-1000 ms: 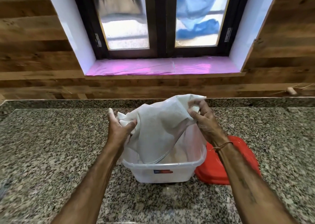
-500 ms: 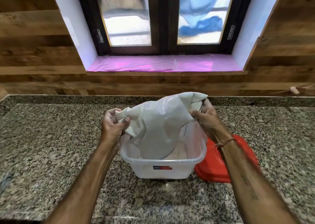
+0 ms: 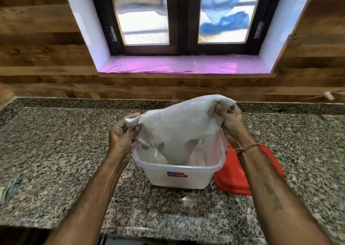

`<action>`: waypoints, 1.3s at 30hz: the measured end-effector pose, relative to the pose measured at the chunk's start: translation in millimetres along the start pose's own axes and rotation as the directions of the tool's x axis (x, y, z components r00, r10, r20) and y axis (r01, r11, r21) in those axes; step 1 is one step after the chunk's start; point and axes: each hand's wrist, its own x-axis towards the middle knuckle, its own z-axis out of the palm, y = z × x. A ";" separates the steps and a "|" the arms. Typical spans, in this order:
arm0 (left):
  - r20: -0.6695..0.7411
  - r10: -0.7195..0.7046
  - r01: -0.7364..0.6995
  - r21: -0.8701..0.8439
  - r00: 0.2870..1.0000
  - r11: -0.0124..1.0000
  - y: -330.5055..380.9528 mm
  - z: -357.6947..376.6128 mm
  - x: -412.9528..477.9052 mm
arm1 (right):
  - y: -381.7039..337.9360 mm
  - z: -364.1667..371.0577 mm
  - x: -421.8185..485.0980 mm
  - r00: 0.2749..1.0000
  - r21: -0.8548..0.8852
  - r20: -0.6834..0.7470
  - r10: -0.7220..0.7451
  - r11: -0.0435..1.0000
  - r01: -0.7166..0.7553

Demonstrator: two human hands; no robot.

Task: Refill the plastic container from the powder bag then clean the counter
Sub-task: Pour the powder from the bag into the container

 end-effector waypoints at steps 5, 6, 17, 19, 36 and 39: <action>-0.017 0.002 -0.002 0.009 1.000 1.000 7.5 2.5 -2.7 | -9.0 -0.3 -4.6 0.998 -0.052 0.033 -0.050 0.997 0.052; -0.007 0.032 -0.032 0.043 0.999 0.999 9.8 2.5 -3.2 | -12.6 -2.2 -5.7 0.995 -0.106 0.058 -0.078 0.991 0.084; 0.046 0.189 -0.193 0.353 0.981 0.916 47.0 19.4 -2.3 | -61.9 -12.6 2.3 0.963 -0.756 0.239 -0.121 0.599 0.263; 0.050 0.202 -0.206 0.352 0.978 0.913 52.7 23.9 -2.4 | -62.8 -9.1 4.8 0.956 -0.838 0.227 -0.185 0.463 0.289; 0.346 0.228 -0.413 0.798 0.910 0.440 55.4 70.0 -11.7 | -68.8 56.3 -8.4 0.891 -0.900 0.394 -0.224 0.101 0.424; 0.396 0.226 -0.453 0.828 0.890 0.331 47.8 101.6 -6.7 | -77.0 70.2 -9.9 0.890 -0.894 0.406 -0.208 0.111 0.434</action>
